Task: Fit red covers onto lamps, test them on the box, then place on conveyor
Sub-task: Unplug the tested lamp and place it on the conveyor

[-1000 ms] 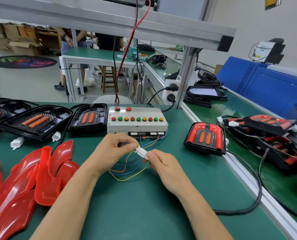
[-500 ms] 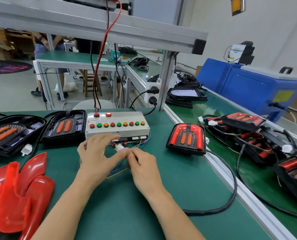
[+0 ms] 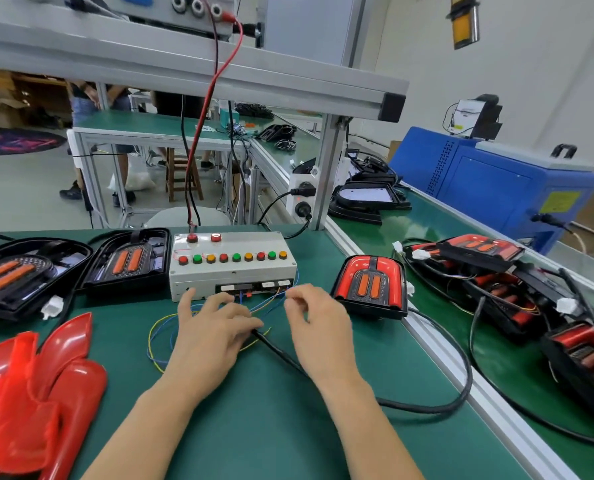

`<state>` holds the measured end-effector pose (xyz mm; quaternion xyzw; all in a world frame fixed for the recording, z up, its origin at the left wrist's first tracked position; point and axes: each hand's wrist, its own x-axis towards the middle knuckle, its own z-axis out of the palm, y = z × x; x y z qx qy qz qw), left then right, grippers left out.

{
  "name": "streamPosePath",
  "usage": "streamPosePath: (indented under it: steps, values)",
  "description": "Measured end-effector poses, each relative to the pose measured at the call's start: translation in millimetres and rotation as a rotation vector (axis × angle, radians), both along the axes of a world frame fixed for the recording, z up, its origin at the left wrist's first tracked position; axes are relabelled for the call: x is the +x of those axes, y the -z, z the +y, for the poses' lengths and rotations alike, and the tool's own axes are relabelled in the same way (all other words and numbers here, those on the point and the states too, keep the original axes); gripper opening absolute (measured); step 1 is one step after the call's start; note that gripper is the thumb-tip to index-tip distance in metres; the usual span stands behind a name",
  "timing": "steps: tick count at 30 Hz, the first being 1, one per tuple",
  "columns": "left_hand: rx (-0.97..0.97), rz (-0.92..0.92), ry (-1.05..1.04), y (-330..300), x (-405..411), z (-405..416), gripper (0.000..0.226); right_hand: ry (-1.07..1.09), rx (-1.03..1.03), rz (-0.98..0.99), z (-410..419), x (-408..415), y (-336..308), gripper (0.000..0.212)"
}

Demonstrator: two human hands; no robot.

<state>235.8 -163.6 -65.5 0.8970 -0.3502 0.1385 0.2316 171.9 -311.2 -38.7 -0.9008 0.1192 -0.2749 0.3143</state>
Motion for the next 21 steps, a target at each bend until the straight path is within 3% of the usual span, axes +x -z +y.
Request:
streamPosePath:
  steps: [4,9,12,17,21]
  values:
    - [0.030,-0.004,-0.050,2,3,1,0.024,0.342,-0.135,-0.180,-42,-6,-14,0.023]
    - [0.039,0.032,-0.075,4,5,-1,0.022,0.602,-0.148,0.069,-85,-6,-7,0.051]
    - [0.061,0.024,-0.087,4,6,-1,0.026,0.596,0.020,0.136,-98,2,-2,0.053]
    - [0.101,0.035,-0.112,6,7,-2,0.028,0.590,0.338,0.062,-107,8,6,0.048]
    - [0.123,0.044,-0.125,6,6,-4,0.029,0.515,0.752,-0.096,-118,3,9,0.023]
